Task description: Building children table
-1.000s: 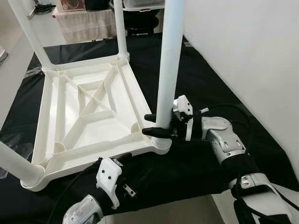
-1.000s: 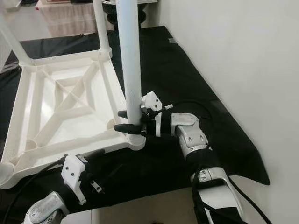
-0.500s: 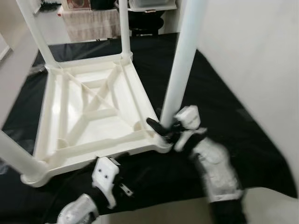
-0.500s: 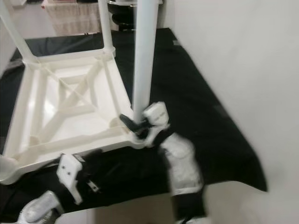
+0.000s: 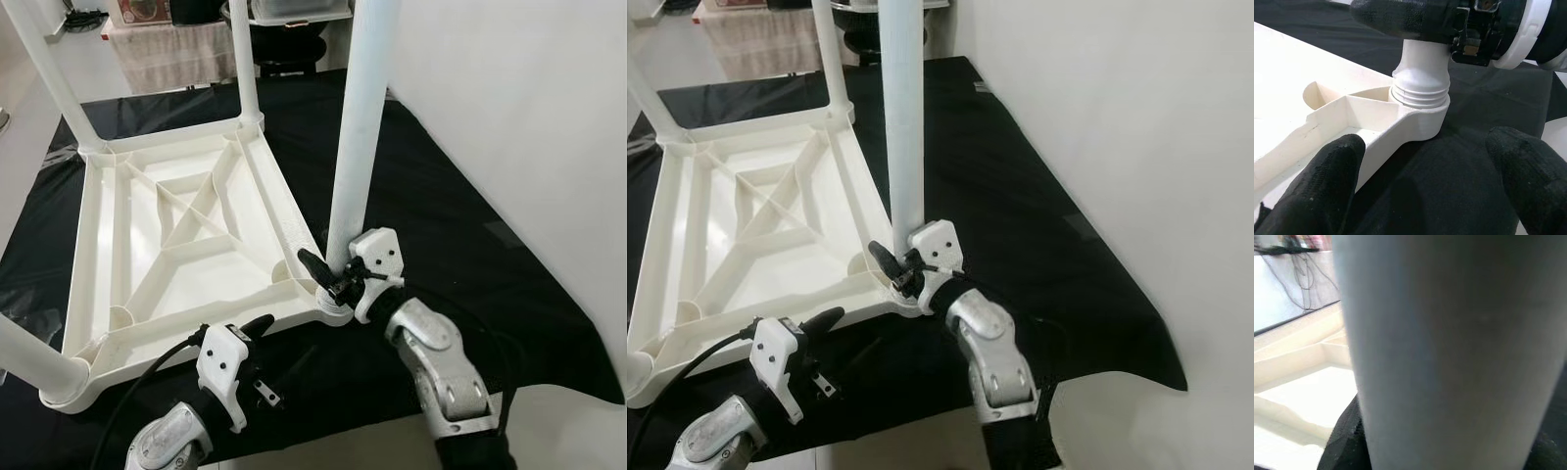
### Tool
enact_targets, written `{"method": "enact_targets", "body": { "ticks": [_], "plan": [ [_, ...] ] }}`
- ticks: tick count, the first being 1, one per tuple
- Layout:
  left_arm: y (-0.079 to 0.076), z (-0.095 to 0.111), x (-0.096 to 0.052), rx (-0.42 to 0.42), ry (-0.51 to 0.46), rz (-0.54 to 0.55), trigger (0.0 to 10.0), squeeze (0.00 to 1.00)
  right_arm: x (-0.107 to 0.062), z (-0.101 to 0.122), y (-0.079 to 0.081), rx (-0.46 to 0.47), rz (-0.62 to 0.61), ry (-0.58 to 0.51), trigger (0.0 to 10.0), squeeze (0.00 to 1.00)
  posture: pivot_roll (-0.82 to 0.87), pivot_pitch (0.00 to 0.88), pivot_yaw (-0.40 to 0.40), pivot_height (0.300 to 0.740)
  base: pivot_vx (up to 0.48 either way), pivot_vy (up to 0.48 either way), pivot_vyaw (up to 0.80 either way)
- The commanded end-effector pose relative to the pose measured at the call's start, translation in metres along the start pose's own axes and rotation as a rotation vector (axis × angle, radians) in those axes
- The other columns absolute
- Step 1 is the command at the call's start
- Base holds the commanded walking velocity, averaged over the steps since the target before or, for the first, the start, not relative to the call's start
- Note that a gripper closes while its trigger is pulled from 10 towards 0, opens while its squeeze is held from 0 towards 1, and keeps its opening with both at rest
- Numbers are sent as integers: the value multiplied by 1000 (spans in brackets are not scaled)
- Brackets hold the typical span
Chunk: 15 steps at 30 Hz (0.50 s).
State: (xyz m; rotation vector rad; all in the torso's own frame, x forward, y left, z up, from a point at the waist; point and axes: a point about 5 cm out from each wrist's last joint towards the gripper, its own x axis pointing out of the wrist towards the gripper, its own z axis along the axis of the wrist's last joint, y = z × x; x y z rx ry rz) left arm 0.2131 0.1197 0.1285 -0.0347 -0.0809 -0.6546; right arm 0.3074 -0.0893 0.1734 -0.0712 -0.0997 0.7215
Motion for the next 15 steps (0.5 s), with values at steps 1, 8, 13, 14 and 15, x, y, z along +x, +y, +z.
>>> {"method": "enact_targets", "body": {
  "ticks": [1,8,13,14,15],
  "plan": [
    [1,-7,-3,-1,40,6,10000,0,-5,-19,-1,55,85,85,10000,914,1,200,-9,740,0,0,0],
    [-1,-6,-2,-3,39,0,10000,0,-5,11,-26,-5,408,26,10000,1000,13,199,-19,740,0,0,0],
    [-1,-7,-2,-4,39,2,10000,0,-1,19,-38,-7,512,40,10000,0,28,196,-26,740,0,0,0],
    [-2,-7,-3,-4,39,4,10000,0,1,23,-42,-18,567,50,10000,0,38,197,-29,740,0,0,0],
    [-2,-8,-3,-3,41,7,10000,0,4,27,-45,-18,639,63,10000,0,46,194,-27,740,0,0,0]
  ]
}}
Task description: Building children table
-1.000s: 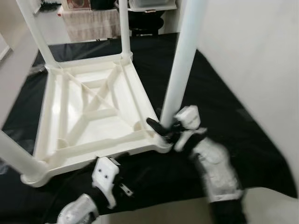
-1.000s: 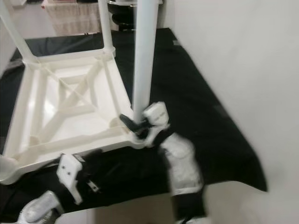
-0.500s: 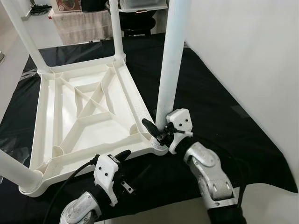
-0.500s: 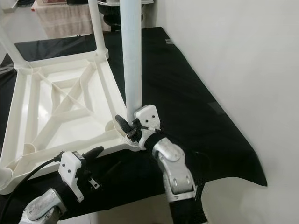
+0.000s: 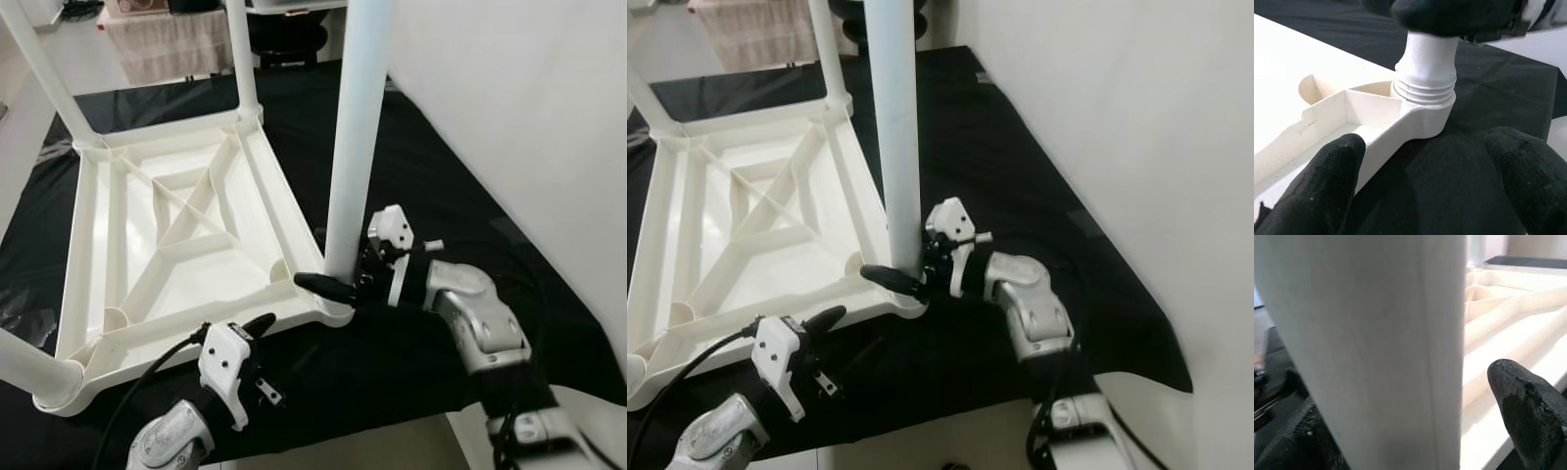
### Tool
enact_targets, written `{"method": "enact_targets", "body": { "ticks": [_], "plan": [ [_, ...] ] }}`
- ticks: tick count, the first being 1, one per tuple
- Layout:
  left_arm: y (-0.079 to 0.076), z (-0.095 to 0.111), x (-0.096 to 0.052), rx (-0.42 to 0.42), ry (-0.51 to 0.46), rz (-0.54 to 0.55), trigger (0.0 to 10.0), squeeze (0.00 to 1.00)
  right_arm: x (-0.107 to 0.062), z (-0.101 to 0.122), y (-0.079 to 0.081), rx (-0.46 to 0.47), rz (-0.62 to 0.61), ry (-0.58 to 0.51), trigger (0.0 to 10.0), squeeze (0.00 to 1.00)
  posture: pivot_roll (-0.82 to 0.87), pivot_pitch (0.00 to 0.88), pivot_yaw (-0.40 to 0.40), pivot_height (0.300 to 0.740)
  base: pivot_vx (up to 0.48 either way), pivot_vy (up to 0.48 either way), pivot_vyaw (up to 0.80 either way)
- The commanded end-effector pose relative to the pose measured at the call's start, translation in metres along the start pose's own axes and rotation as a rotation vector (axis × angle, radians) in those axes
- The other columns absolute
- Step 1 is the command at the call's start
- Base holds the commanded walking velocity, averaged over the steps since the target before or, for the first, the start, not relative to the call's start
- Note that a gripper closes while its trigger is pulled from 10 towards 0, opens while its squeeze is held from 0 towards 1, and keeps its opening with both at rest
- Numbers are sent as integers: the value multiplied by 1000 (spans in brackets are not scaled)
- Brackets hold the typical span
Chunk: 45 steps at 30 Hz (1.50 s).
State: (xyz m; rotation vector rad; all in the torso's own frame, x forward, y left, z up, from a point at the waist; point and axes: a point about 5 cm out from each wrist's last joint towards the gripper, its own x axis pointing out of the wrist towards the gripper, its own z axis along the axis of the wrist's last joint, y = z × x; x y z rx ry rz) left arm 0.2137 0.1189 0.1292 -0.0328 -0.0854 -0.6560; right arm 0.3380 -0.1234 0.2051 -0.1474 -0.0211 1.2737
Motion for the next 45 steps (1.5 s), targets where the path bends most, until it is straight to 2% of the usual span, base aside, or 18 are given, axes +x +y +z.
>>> {"method": "enact_targets", "body": {
  "ticks": [1,6,10,11,19,26,27,28,29,31,32,34,36,40,41,43,44,45],
  "plan": [
    [-1,-9,-4,-6,44,9,10000,0,3,1,2,-1,82,-6,10000,0,46,194,-27,740,0,0,0],
    [-2,-11,-6,-2,51,12,10000,0,8,8,-5,34,219,9,10000,0,61,191,-29,740,0,0,0],
    [-3,-12,-6,-1,53,12,10000,0,11,11,-8,44,266,3,8314,0,64,190,-31,740,0,0,0],
    [-4,-12,-6,-1,53,12,10000,0,11,10,-9,49,274,1,0,0,63,187,-36,740,0,0,0],
    [-7,-12,-6,-9,50,9,10000,0,1,-2,-10,61,263,15,0,0,47,187,-32,740,0,0,0],
    [-8,-11,-7,-14,47,4,10000,0,-12,-11,-13,38,70,-5,0,0,27,198,-32,740,0,0,0],
    [-8,-11,-7,-16,46,5,10000,0,-14,-18,-9,47,-36,-14,0,0,17,207,-31,740,0,0,0],
    [-6,-10,-9,-18,45,8,10000,0,-8,-35,-2,127,-352,-29,0,0,10,213,-22,740,0,0,0],
    [-6,-10,-9,-18,45,8,10000,0,-8,-35,-2,127,-352,-29,0,0,10,213,-22,740,0,0,0],
    [-1,-9,-11,-20,44,13,10000,0,-16,-63,18,88,-889,112,0,0,-13,222,-5,740,0,0,0],
    [0,-9,-10,-22,47,8,10000,0,-9,-70,39,18,-882,192,0,0,2,225,-3,740,0,0,0],
    [2,-9,-10,-22,51,0,10000,0,-2,-68,50,-24,-819,197,0,0,-8,218,0,740,0,0,0],
    [3,-10,-7,-27,55,-14,10000,0,4,-75,51,75,-751,191,0,0,-3,200,4,740,0,0,0],
    [3,-10,-4,-22,56,-23,10000,0,6,-77,47,106,-730,192,0,0,-4,189,0,740,0,0,0],
    [4,-10,-4,-20,52,-10,10000,0,9,-75,49,99,-710,190,10000,0,0,189,0,740,0,0,0],
    [5,-10,-4,-20,49,1,10000,0,10,-73,51,99,-702,187,10000,0,1,189,-1,740,0,0,0],
    [5,-10,-4,-19,47,6,10000,0,14,-69,54,109,-678,170,10000,1000,4,183,-5,740,0,0,0],
    [5,-10,-4,-19,47,6,10000,0,14,-69,54,109,-678,170,10000,1000,4,183,-5,740,0,0,0]
  ]
}}
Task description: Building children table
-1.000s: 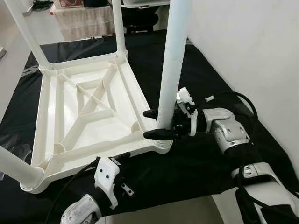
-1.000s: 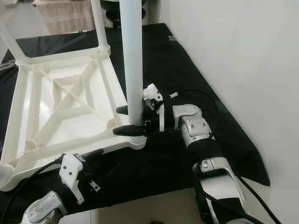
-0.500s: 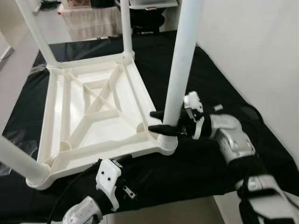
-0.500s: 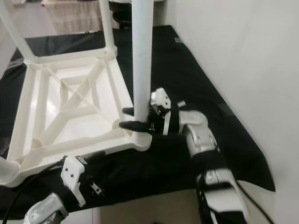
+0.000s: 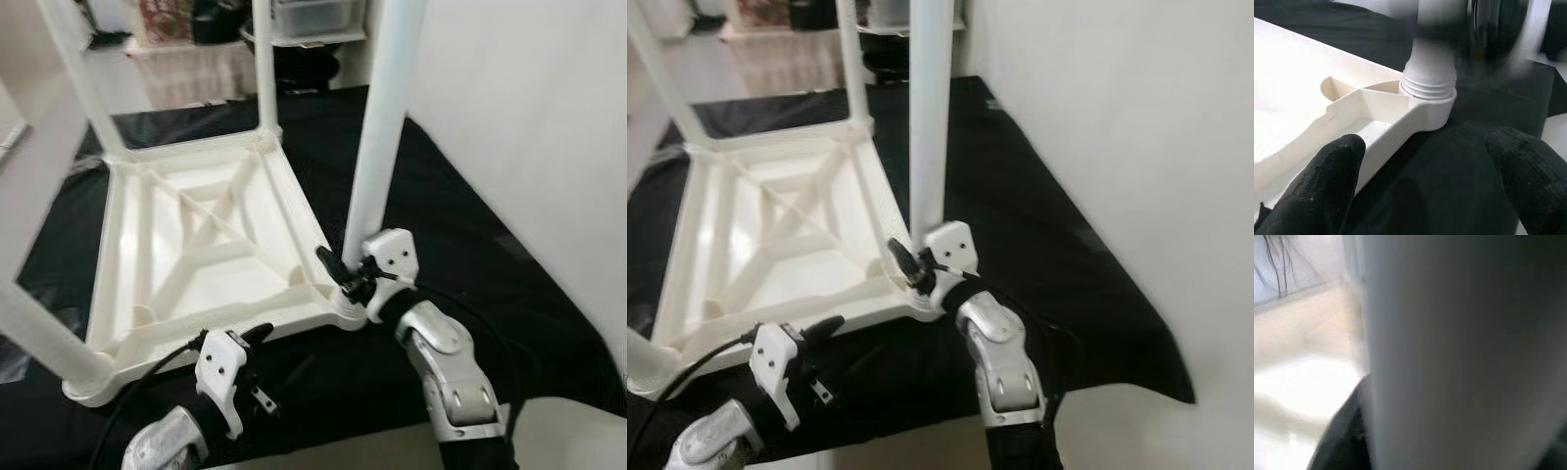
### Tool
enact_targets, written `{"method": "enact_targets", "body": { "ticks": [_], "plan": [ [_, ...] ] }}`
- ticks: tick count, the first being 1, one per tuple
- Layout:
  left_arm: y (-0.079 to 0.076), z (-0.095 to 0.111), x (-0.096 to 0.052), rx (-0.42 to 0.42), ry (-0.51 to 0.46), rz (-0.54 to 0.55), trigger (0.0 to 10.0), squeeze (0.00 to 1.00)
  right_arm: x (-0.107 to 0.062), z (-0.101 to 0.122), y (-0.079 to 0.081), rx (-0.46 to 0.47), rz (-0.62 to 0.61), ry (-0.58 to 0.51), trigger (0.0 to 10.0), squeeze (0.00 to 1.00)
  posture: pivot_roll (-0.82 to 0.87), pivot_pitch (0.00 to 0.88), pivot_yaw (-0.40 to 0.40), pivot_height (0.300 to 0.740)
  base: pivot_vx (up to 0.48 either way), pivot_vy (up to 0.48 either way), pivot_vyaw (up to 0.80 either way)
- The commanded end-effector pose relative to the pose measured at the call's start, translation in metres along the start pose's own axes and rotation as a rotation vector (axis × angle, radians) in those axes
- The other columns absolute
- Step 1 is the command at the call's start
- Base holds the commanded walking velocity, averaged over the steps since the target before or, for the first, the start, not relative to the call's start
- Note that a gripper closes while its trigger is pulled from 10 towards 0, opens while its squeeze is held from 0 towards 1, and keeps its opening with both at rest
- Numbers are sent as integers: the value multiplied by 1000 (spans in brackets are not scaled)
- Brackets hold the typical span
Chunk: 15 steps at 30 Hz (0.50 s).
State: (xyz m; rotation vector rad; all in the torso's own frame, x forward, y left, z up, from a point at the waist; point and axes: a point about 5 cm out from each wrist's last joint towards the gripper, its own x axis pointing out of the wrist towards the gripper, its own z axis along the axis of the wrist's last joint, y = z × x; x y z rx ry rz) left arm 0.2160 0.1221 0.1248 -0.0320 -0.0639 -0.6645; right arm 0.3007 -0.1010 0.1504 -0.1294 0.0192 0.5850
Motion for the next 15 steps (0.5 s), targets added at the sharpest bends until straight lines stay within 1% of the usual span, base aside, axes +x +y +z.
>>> {"method": "enact_targets", "body": {
  "ticks": [1,2,3,4,5,6,7,8,9,10,11,12,13,14,15],
  "plan": [
    [1,-6,-2,-11,25,16,10000,0,0,-14,9,67,75,73,10000,1000,7,178,-7,740,0,0,0],
    [1,-6,-1,-10,25,15,10000,0,1,-7,12,81,148,34,10000,1000,8,177,-6,740,0,0,0],
    [1,-6,-1,-10,25,15,10000,0,1,-7,12,81,148,34,10000,1000,8,177,-6,740,0,0,0],
    [1,-6,-1,-9,24,14,10000,0,3,2,12,73,218,-11,10000,1000,9,176,-6,740,0,0,0],
    [1,-6,-1,-9,24,14,10000,0,3,2,12,73,218,-11,10000,1000,9,176,-6,740,0,0,0],
    [0,-6,1,-8,24,12,10000,0,4,9,7,53,324,-47,10000,545,17,167,-10,740,0,0,0],
    [-1,-6,2,-6,23,9,10000,0,5,14,2,20,405,-63,10000,545,19,168,-12,740,0,0,0],
    [-2,-7,3,-5,22,9,10000,0,6,17,-4,-25,497,-63,10000,0,20,163,-15,740,0,0,0],
    [-2,-7,3,-5,22,9,10000,0,6,17,-4,-25,497,-63,10000,0,20,163,-15,740,0,0,0],
    [-2,-7,4,-5,21,8,10000,0,5,19,-9,-53,553,-56,10000,0,20,162,-16,740,0,0,0],
    [-2,-7,4,-5,21,8,10000,0,5,19,-9,-53,553,-56,10000,0,20,162,-16,740,0,0,0],
    [-3,-8,4,-5,19,10,10000,0,8,22,-17,-86,629,-32,10000,0,24,160,-22,740,0,0,0],
    [-3,-8,4,-5,19,10,10000,0,8,22,-17,-86,629,-32,10000,0,24,160,-22,740,0,0,0],
    [-3,-8,5,-5,17,12,10000,0,10,26,-25,-96,680,-14,10000,0,24,160,-22,740,0,0,0],
    [-3,-8,5,-5,17,12,10000,0,10,26,-25,-96,680,-14,10000,0,24,160,-22,740,0,0,0]
  ]
}}
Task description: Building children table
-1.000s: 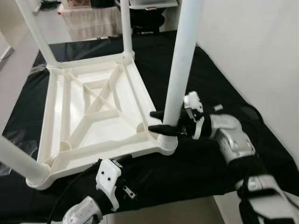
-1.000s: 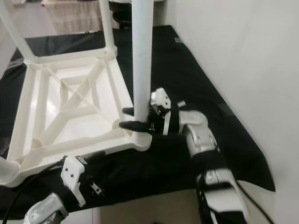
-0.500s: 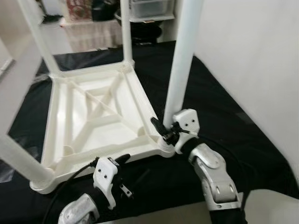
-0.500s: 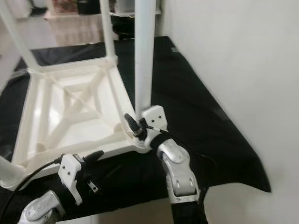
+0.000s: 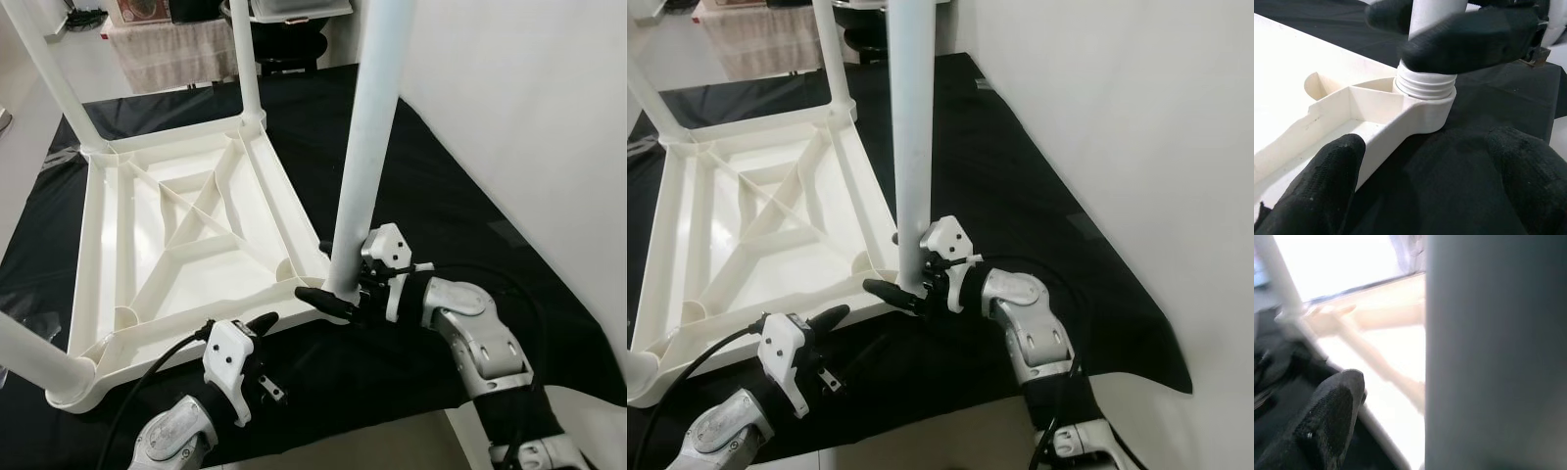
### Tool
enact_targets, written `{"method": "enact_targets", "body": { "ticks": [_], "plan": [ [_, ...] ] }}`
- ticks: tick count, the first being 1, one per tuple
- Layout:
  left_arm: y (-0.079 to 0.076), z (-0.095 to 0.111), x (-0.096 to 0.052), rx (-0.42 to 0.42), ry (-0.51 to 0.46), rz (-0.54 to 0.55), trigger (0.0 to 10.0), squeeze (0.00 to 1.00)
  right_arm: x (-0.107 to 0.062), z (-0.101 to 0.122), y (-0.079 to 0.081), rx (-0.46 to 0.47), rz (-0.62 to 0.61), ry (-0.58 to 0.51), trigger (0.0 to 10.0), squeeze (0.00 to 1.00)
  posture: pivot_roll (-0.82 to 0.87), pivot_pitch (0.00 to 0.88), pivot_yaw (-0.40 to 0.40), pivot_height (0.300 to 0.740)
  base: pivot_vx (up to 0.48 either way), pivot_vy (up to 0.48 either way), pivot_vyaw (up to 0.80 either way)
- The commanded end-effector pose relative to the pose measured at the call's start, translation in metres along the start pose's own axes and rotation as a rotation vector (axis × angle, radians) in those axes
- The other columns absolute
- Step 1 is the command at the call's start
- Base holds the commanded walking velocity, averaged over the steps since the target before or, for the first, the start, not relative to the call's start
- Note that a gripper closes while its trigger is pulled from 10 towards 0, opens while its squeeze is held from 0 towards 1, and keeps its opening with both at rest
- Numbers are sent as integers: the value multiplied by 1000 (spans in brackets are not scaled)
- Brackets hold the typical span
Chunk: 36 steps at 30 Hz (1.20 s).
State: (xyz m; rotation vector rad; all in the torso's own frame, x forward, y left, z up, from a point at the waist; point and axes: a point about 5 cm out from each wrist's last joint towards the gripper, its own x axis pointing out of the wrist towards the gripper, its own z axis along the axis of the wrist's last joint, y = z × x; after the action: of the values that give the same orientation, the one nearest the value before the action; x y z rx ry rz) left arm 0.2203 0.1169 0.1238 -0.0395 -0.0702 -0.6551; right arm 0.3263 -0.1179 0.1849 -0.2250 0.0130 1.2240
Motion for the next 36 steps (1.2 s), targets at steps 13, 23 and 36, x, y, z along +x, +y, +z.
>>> {"method": "enact_targets", "body": {
  "ticks": [13,23,36],
  "plan": [
    [-5,-7,-3,16,28,8,10000,0,9,12,-24,44,237,-7,0,0,46,159,-31,740,0,0,0],
    [-6,-7,-3,12,27,8,10000,0,0,13,-29,59,242,-29,0,0,24,165,-31,740,0,0,0],
    [-1,-8,-9,2,35,7,10000,0,-3,-51,46,158,-674,27,0,0,-17,171,-16,740,0,0,0]
  ]
}}
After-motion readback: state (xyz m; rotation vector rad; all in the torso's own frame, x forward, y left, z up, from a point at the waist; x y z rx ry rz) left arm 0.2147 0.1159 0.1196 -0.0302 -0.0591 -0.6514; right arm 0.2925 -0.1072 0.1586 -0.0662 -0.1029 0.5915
